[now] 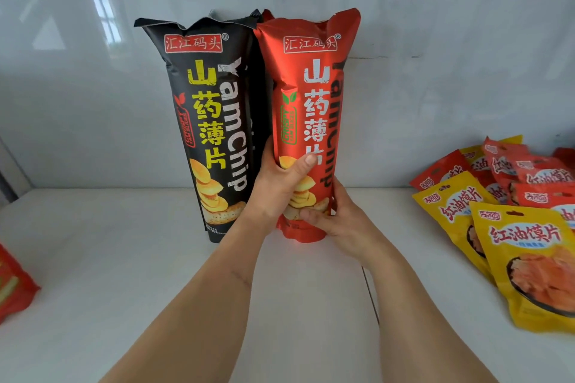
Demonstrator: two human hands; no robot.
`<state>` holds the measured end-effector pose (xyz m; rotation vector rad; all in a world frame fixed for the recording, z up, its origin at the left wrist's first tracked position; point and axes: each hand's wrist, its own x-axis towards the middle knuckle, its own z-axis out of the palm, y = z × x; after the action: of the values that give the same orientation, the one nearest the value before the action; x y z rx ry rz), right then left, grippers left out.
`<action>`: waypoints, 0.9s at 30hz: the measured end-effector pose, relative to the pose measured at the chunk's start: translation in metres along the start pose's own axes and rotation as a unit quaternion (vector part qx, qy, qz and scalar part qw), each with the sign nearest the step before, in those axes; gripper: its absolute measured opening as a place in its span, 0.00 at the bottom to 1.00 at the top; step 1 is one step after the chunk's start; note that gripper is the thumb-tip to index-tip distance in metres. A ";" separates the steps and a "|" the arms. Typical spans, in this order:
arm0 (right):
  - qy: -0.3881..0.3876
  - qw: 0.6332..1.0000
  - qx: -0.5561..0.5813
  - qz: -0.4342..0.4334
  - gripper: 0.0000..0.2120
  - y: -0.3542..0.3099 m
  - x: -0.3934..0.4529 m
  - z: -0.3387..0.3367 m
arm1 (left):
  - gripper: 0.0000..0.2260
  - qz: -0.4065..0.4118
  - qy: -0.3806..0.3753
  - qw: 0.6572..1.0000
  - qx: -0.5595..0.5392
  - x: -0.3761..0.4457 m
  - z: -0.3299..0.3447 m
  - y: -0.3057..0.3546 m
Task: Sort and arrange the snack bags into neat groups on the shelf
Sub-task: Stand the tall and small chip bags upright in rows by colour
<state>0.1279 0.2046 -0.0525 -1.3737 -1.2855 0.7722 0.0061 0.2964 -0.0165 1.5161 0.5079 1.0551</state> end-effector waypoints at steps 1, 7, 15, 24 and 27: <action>-0.001 1.000 0.000 0.003 0.40 0.002 0.001 0.000 | 0.43 0.001 -0.011 1.000 -0.001 0.001 -0.001 -0.001; -0.010 1.000 0.010 0.024 0.39 0.004 0.005 -0.001 | 0.53 -0.018 -0.040 0.999 -0.004 0.003 -0.010 -0.011; -0.005 0.999 0.016 0.052 0.37 -0.001 -0.001 -0.003 | 0.51 -0.026 -0.076 0.997 -0.020 0.001 -0.010 -0.016; 0.035 0.997 0.006 0.061 0.39 0.001 -0.010 -0.009 | 0.55 -0.021 -0.074 0.996 -0.041 0.002 -0.010 -0.012; 0.037 0.997 -0.011 0.071 0.49 0.000 -0.013 -0.012 | 0.54 -0.029 -0.068 0.997 -0.037 0.005 -0.009 -0.009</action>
<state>0.1361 0.1892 -0.0517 -1.5111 -1.1512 0.7984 0.0032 0.3070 -0.0235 1.4868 0.4102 0.9096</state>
